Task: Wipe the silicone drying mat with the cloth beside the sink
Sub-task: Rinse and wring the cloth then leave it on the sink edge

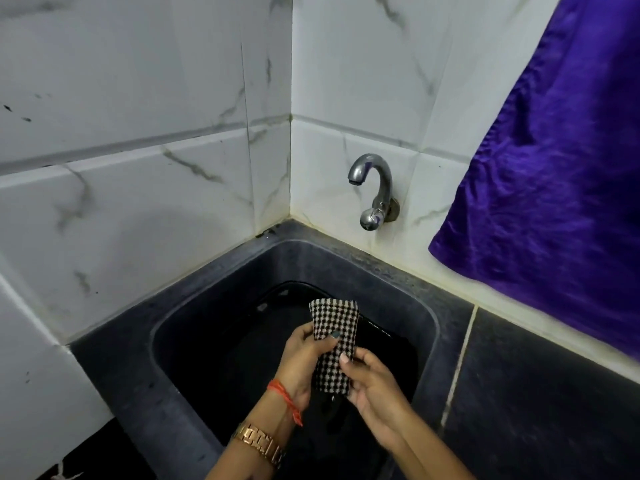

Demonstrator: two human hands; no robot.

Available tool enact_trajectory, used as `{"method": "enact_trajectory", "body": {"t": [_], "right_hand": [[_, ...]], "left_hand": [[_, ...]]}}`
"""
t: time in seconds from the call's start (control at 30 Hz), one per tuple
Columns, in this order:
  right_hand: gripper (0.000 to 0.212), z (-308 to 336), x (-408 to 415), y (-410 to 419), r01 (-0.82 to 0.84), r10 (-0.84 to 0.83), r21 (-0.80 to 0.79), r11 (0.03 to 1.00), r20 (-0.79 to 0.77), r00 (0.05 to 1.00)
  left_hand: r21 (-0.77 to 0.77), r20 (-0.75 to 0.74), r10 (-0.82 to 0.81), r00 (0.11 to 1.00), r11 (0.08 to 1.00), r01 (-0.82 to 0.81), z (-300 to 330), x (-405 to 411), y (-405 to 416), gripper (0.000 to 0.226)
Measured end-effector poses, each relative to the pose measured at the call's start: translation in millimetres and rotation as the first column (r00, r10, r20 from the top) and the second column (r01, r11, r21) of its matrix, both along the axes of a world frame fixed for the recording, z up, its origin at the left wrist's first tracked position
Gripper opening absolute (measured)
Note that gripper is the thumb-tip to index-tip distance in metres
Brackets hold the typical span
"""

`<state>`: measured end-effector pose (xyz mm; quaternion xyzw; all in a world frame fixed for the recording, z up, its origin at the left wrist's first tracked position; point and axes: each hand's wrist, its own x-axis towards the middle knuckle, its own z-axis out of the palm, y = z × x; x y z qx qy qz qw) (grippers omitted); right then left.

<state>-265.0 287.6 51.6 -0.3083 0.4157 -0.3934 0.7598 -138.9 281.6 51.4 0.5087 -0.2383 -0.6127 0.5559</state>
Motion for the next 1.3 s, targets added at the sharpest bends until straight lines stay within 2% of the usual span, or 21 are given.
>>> {"method": "enact_trajectory", "body": {"t": [0.23, 0.33, 0.5, 0.57, 0.63, 0.77, 0.93, 1.3], "right_hand": [[0.022, -13.5, 9.6, -44.0, -0.042, 0.050, 0.040, 0.998, -0.233, 0.971], [0.025, -26.5, 2.3, -62.7, -0.075, 0.097, 0.093, 0.993, -0.255, 0.962], [0.032, -44.1, -0.5, -99.9, -0.125, 0.146, 0.102, 0.987, -0.237, 0.961], [0.030, -42.2, 11.3, -125.3, -0.132, 0.142, 0.064, 0.989, -0.204, 0.969], [0.028, -34.7, 30.2, -157.4, -0.124, 0.114, -0.042, 0.991, -0.201, 0.973], [0.040, -21.4, 73.6, -226.1, -0.126, 0.070, -0.223, 0.967, -0.244, 0.967], [0.046, -38.6, 108.9, -282.7, -0.124, 0.054, -0.246, 0.961, -0.274, 0.960], [0.057, -56.5, 161.1, -361.6, -0.167, -0.029, -0.380, 0.910, -0.459, 0.888]], "left_hand": [[0.017, -0.013, 0.093, 0.996, 0.996, -0.093, -15.2, 27.6, -65.9, 0.025], [0.046, -0.024, 0.083, 0.996, 0.996, -0.082, -16.1, 41.6, -107.4, 0.018], [0.099, -0.035, 0.036, 0.999, 0.995, -0.032, -18.3, 61.2, -173.3, 0.024], [0.117, -0.035, 0.047, 0.998, 0.992, -0.043, -19.8, 69.1, -197.0, 0.024], [0.114, -0.033, 0.068, 0.997, 0.991, -0.064, -21.6, 75.7, -218.1, 0.023], [0.095, -0.021, 0.076, 0.997, 0.993, -0.074, -27.3, 84.5, -249.5, 0.025], [0.080, -0.046, 0.105, 0.993, 0.992, -0.101, -33.2, 104.3, -281.1, 0.022], [-0.046, 0.095, 0.167, 0.981, 0.985, -0.164, -34.2, 141.2, -348.3, 0.038]]}}
